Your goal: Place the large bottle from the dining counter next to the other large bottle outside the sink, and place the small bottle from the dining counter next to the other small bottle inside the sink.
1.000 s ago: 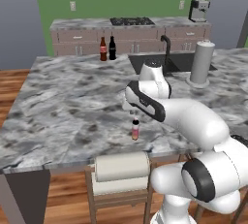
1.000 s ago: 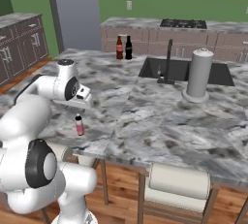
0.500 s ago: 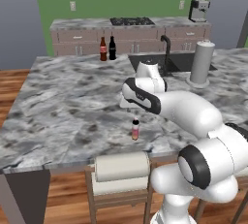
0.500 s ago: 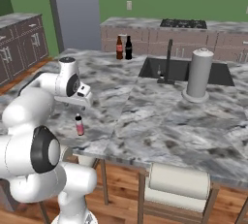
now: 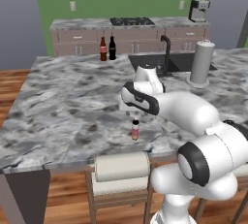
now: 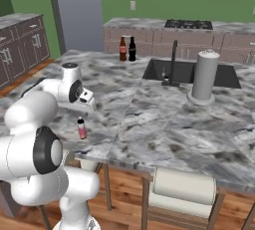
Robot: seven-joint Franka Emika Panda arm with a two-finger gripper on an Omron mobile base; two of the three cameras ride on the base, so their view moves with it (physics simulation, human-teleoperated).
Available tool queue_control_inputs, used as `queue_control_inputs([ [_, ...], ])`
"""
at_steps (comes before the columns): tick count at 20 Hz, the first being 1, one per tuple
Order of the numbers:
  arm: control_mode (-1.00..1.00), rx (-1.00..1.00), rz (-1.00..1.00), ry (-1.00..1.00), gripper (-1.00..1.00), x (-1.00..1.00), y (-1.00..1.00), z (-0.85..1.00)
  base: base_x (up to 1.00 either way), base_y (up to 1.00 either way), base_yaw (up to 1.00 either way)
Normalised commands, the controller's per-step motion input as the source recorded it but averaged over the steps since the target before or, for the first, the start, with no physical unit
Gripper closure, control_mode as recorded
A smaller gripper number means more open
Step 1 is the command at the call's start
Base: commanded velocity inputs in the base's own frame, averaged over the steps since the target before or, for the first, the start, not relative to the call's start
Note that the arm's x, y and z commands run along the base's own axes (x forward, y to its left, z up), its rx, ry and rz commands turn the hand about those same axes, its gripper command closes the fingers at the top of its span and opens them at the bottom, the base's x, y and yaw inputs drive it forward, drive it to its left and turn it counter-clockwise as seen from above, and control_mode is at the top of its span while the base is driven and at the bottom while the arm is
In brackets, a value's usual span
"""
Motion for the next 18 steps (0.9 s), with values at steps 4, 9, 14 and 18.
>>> queue_control_inputs([
  [4, -1.00, 0.00, 0.00, 0.00, -1.00, 0.06, 0.00, -0.22, 0.00, 0.00, 0.00],
  [9, -1.00, 0.00, 0.00, 0.00, -1.00, 0.02, 0.00, -0.15, 0.00, 0.00, 0.00],
  [14, -1.00, 0.00, 0.00, 0.00, -1.00, 0.00, 0.00, -0.14, 0.00, 0.00, 0.00],
  [18, -1.00, 0.00, 0.00, 0.00, -1.00, 0.04, 0.00, -0.17, 0.00, 0.00, 0.00],
])
